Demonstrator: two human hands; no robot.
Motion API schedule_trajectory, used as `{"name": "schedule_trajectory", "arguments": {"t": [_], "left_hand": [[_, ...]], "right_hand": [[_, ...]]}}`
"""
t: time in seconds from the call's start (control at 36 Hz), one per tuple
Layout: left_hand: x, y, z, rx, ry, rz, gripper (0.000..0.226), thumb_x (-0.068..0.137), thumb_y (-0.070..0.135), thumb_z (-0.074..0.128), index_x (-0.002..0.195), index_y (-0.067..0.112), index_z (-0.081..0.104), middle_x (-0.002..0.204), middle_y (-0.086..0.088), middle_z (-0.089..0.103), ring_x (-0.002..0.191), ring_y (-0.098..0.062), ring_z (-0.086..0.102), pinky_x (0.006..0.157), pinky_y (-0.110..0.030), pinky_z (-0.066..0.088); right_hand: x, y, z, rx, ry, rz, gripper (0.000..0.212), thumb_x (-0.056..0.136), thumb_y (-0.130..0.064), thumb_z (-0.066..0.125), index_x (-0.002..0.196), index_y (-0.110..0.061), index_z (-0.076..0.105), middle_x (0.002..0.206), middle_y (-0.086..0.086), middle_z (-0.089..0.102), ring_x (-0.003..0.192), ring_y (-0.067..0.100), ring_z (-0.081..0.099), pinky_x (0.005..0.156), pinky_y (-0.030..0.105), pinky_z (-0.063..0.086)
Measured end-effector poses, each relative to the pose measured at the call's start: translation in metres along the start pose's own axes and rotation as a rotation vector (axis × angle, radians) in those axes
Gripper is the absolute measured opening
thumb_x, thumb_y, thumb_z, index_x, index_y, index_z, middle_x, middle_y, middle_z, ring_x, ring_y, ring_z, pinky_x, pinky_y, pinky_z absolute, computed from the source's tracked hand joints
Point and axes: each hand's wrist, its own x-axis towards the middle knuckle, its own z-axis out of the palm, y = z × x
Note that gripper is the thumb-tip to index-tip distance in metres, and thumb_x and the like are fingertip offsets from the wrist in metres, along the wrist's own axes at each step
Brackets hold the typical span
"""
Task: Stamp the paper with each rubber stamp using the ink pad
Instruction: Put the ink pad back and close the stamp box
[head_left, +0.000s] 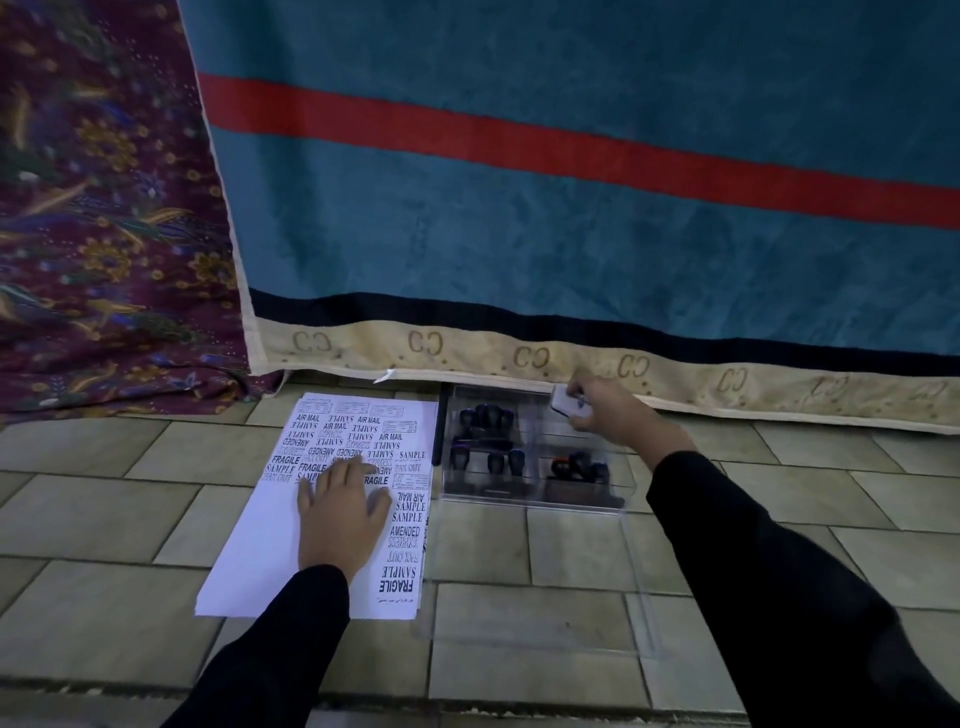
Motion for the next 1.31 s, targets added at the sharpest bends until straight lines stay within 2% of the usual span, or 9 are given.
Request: {"name": "schedule_trajectory", "arguments": {"t": [0.14,0.39,0.64,0.78,1.0,1.11,1.19,1.25,1.31], "left_hand": [[-0.001,-0.002,0.001,0.006,0.014,0.018,0.044,0.082,0.045,0.033,0.114,0.024,0.055,0.130,0.001,0.053,0.123,-0.023,0.045,0.112,-0.052,0.019],[-0.001,-0.001,0.001,0.022,-0.001,0.008,0.052,0.081,0.049,0.026,0.115,0.023,0.055,0.130,0.000,0.054,0.124,-0.023,0.045,0.113,-0.052,0.017],[-0.001,-0.001,-0.002,0.018,-0.034,-0.008,0.049,0.080,0.049,0.028,0.114,0.024,0.054,0.129,0.002,0.054,0.123,-0.022,0.045,0.113,-0.052,0.018],[0.001,-0.001,-0.005,-0.108,-0.038,-0.057,0.026,0.086,0.033,0.058,0.111,0.028,0.056,0.135,0.006,0.051,0.128,-0.018,0.040,0.116,-0.046,0.011],[0.021,0.007,-0.033,-0.451,-0.182,-0.314,0.028,0.089,0.035,0.062,0.115,0.026,0.061,0.123,0.000,0.062,0.107,-0.019,0.055,0.112,-0.043,0.024],[0.024,0.014,-0.044,-0.336,-0.173,-0.217,0.034,0.090,0.037,0.059,0.122,0.024,0.057,0.120,0.001,0.063,0.103,-0.020,0.058,0.100,-0.040,0.039],[0.015,0.035,-0.058,-0.255,-0.103,-0.042,0.019,0.090,0.032,0.058,0.108,0.025,0.061,0.090,0.007,0.068,0.082,-0.019,0.062,0.074,-0.033,0.046],[0.002,0.051,-0.068,-0.201,-0.240,0.013,0.009,0.092,0.036,0.054,0.093,0.028,0.059,0.068,0.006,0.063,0.063,-0.014,0.059,0.057,-0.027,0.041],[-0.011,0.063,-0.071,-0.096,-0.420,0.042,0.021,0.091,0.042,0.052,0.085,0.023,0.058,0.068,0.002,0.063,0.060,-0.014,0.058,0.055,-0.026,0.040]], "right_hand": [[0.024,0.021,0.011,-0.042,-0.133,0.041,0.032,0.082,-0.015,0.067,0.106,-0.010,0.047,0.109,0.015,0.056,0.088,0.022,0.047,0.074,0.029,0.036],[0.045,0.035,0.029,-0.004,-0.184,-0.009,0.041,0.064,0.001,0.078,0.066,-0.028,0.050,0.092,0.002,0.053,0.085,0.020,0.054,0.075,0.032,0.048],[0.047,0.037,0.034,-0.027,-0.219,-0.029,0.021,0.064,0.003,0.078,0.078,-0.009,0.070,0.086,0.002,0.056,0.082,0.016,0.053,0.072,0.024,0.043],[0.046,0.033,0.030,-0.073,-0.240,-0.011,0.019,0.074,0.005,0.070,0.090,-0.005,0.072,0.103,0.011,0.068,0.095,0.023,0.062,0.079,0.028,0.047],[-0.020,0.009,0.018,0.185,0.194,0.082,0.005,0.079,-0.015,0.069,0.083,-0.017,0.067,0.082,0.001,0.067,0.078,0.018,0.061,0.073,0.029,0.050],[-0.070,-0.004,0.029,0.199,0.088,0.183,0.027,0.076,-0.022,0.073,0.062,-0.024,0.049,0.059,-0.007,0.053,0.053,0.012,0.050,0.048,0.022,0.038],[-0.100,-0.003,0.040,0.155,0.007,0.307,0.029,0.077,-0.026,0.071,0.061,-0.021,0.047,0.063,0.001,0.058,0.049,0.017,0.055,0.044,0.029,0.048],[-0.116,0.000,0.045,0.110,-0.035,0.389,0.026,0.078,-0.030,0.069,0.069,-0.017,0.049,0.066,0.002,0.056,0.050,0.021,0.058,0.049,0.032,0.051],[-0.128,0.005,0.050,0.067,-0.037,0.455,0.028,0.079,-0.033,0.068,0.080,-0.014,0.048,0.075,0.002,0.054,0.060,0.023,0.058,0.054,0.030,0.047]]}}
